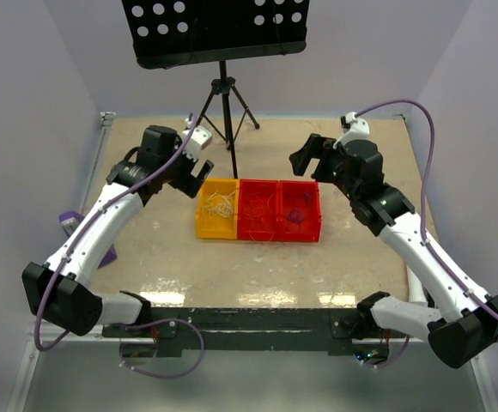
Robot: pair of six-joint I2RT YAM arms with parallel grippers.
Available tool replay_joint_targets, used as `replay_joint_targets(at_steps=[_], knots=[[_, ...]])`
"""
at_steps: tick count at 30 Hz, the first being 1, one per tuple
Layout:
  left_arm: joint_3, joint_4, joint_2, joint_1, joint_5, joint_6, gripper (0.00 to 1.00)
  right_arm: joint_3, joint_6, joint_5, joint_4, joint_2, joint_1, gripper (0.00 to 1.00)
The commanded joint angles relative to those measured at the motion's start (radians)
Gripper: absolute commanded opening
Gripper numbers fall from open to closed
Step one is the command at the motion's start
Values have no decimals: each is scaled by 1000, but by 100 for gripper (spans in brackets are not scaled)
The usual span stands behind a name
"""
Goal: Untangle the cables
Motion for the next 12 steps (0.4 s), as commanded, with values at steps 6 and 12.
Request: replay_joint_targets(at_steps=[6,12], knots=[[-118,166,-14,217,92,10,100,107,-84,81,36,18,-2,99],[-185,251,29,372,220,-2,100,90,-98,97,47,4,-2,99]])
